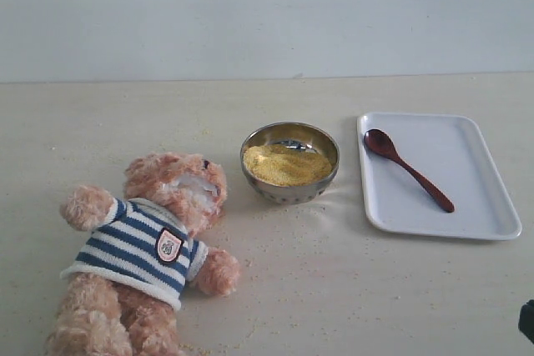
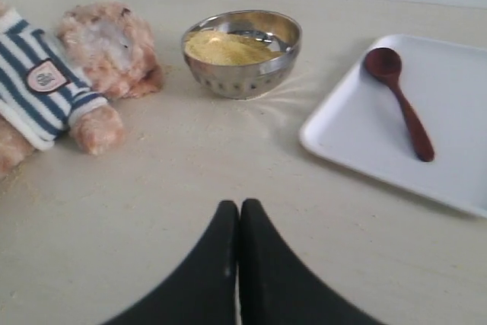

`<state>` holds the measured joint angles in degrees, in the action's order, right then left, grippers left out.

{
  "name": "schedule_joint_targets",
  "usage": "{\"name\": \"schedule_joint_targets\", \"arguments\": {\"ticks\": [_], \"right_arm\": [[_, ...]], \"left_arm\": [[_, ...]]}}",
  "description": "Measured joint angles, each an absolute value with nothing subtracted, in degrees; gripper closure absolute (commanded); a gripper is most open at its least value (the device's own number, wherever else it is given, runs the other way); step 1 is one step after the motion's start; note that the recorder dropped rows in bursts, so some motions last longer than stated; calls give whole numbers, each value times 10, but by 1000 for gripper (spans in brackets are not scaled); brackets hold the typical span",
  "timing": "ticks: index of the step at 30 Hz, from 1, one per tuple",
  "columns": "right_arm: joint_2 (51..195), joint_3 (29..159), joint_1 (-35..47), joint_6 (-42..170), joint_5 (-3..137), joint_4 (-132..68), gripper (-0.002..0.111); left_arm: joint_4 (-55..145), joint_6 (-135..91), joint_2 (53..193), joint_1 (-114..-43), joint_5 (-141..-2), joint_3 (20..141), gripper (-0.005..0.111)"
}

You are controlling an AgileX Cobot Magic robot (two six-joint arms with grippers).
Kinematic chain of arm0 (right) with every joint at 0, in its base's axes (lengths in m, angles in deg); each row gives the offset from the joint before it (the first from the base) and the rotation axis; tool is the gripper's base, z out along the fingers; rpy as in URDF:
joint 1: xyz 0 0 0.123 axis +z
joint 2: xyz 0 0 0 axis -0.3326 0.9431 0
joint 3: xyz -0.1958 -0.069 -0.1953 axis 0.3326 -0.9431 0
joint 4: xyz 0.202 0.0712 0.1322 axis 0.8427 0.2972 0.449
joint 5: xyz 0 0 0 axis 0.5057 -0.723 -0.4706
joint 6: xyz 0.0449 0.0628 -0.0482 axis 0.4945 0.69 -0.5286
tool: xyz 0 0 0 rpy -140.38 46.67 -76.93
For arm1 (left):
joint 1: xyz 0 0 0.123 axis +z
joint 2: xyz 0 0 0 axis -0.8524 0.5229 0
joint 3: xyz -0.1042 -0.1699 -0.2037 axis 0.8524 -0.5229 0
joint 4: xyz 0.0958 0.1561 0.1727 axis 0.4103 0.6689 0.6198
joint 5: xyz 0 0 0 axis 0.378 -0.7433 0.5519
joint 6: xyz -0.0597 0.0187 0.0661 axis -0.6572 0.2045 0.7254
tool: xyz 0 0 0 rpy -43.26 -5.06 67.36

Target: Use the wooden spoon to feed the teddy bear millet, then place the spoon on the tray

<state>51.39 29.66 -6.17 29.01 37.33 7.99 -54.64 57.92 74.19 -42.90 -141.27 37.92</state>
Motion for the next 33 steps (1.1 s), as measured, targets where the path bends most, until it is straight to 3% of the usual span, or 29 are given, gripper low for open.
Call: {"name": "schedule_joint_targets", "arguments": {"ticks": [12, 33], "right_arm": [[513, 293, -62, 751, 618, -395, 108], [513, 293, -62, 606, 588, -326, 108]], "left_arm": [[-546, 579, 742, -429, -1413, 379, 102], [-546, 579, 742, -429, -1413, 379, 102]]}}
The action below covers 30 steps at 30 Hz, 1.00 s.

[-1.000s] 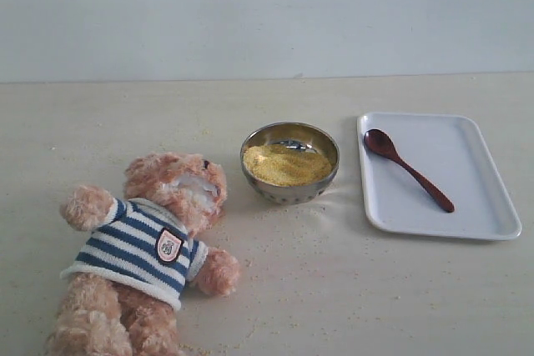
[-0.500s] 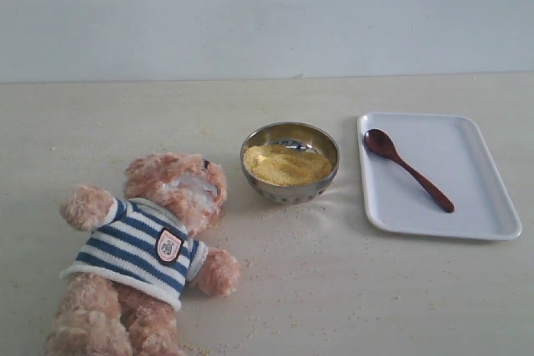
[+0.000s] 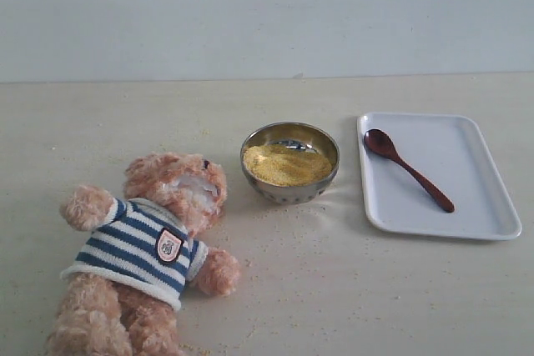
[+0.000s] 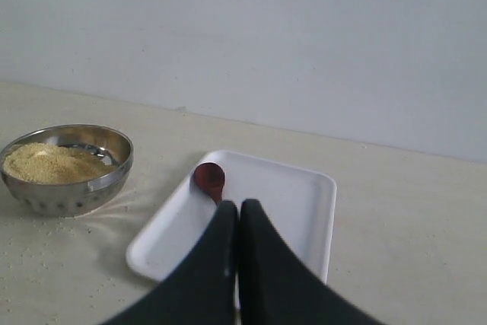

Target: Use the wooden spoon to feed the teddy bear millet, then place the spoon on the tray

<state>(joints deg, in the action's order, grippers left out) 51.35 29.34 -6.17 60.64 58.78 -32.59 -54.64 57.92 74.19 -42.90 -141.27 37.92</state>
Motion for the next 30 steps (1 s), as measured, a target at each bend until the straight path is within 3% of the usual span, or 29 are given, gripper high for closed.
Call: {"name": "schedule_joint_targets", "arguments": {"ticks": [10, 19, 30], "right_arm": [[513, 293, -64, 614, 588, -324, 108], [513, 293, -209, 623, 588, -318, 108], [513, 293, -227, 624, 588, -318, 108]], "left_arm": [[-546, 579, 742, -429, -1413, 379, 102], [-546, 579, 742, -429, -1413, 379, 102], [-546, 579, 742, -429, -1413, 379, 102]]}}
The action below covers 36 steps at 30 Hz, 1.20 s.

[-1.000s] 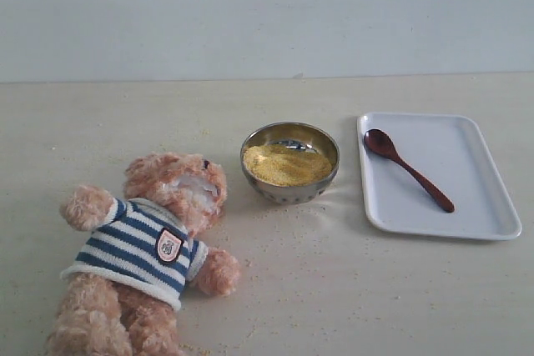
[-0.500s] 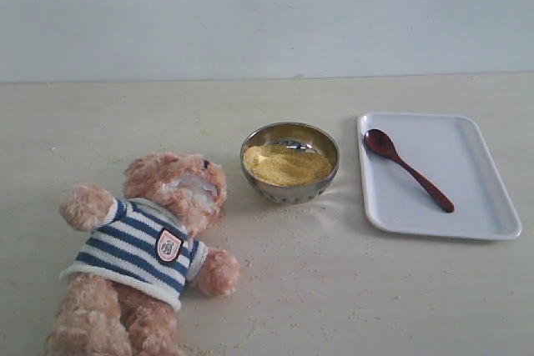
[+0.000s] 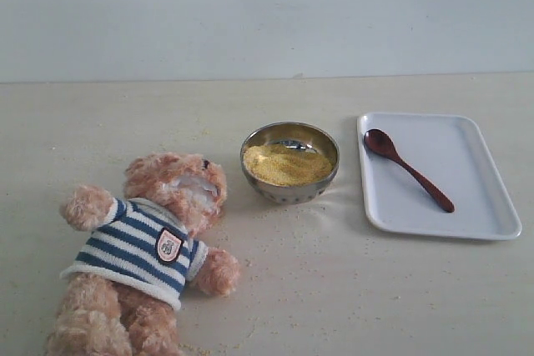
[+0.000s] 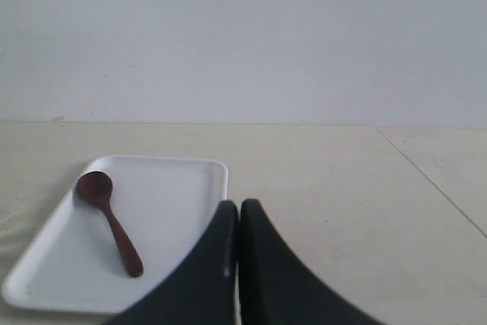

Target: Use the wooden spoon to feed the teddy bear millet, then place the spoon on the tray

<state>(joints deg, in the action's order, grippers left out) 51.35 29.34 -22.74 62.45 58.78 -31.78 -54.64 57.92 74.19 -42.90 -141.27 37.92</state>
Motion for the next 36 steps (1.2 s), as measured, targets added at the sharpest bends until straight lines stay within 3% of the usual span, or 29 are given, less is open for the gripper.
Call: {"name": "schedule_joint_targets", "arguments": {"ticks": [27, 30, 36], "right_arm": [[513, 293, -227, 626, 588, -318, 108], [513, 293, -227, 626, 588, -318, 108], [513, 293, -227, 626, 588, -318, 108]], "left_arm": [[-546, 579, 716, -430, -1401, 377, 102], [-546, 579, 661, -445, -1347, 367, 102], [-478, 579, 558, -517, -1040, 340, 102]]}}
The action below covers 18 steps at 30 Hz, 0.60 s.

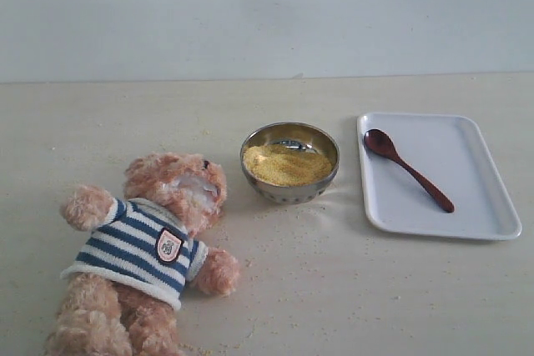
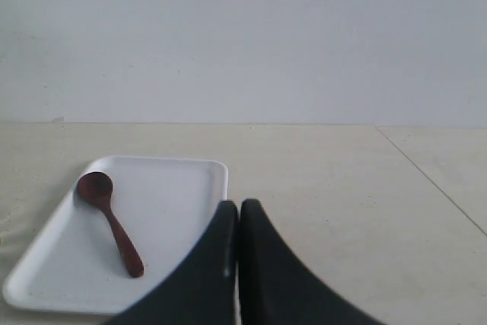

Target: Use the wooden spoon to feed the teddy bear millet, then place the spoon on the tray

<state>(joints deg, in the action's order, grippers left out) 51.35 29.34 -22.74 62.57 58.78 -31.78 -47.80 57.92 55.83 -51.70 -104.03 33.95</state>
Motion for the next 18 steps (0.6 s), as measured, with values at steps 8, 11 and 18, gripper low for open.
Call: {"name": "schedule_joint_targets", "arguments": {"ticks": [8, 11, 18], "right_arm": [[513, 293, -227, 626, 588, -318, 108], [513, 293, -227, 626, 588, -318, 108], [513, 293, -227, 626, 588, -318, 108]], "left_arm": [[-467, 579, 536, -582, -879, 273, 102], [-469, 579, 536, -584, -882, 266, 102], [-467, 579, 536, -585, -876, 265, 102]]}}
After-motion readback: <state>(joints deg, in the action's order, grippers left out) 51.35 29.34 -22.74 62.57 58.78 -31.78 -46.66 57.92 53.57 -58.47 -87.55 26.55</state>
